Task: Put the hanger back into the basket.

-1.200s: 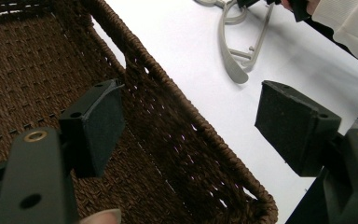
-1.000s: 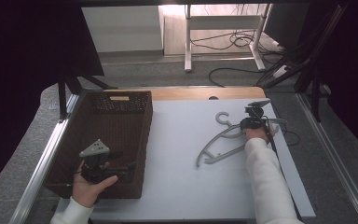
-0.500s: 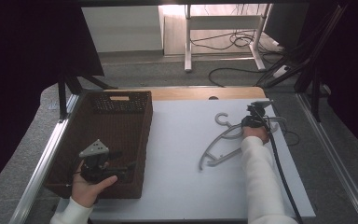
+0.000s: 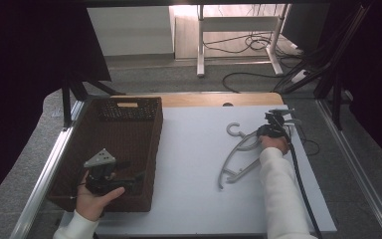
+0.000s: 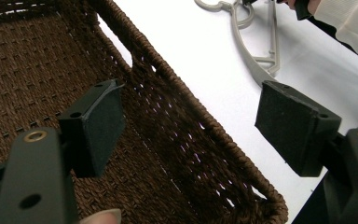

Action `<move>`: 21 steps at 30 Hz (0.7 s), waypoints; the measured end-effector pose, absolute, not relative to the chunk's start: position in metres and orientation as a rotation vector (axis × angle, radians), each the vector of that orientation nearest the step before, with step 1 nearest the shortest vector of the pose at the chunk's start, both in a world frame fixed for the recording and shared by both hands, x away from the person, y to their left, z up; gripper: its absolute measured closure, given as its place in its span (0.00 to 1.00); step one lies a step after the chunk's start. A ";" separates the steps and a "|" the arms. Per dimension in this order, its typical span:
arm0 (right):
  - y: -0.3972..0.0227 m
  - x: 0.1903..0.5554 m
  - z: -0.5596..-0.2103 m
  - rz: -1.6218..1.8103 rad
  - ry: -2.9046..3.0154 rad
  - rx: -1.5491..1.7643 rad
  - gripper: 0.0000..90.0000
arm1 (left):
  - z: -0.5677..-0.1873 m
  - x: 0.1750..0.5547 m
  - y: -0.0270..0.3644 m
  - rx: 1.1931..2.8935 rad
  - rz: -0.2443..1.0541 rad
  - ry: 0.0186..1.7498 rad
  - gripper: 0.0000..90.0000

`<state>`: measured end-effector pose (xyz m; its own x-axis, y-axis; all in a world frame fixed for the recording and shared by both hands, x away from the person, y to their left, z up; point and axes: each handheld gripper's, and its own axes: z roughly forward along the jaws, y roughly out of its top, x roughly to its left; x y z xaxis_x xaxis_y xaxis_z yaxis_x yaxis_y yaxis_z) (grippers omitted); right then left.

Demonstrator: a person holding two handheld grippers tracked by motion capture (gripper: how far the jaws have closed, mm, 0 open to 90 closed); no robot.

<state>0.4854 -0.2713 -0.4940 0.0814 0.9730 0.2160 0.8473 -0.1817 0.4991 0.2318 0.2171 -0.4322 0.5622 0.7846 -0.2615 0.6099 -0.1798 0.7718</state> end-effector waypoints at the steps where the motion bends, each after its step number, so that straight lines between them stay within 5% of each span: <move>1: -0.272 0.484 -0.493 0.769 1.831 2.109 0.92 | -0.432 0.232 0.217 1.886 0.241 1.132 0.25; 21: -0.301 0.470 -0.465 1.309 1.806 2.107 0.95 | -0.433 0.233 0.216 1.888 0.241 1.140 0.25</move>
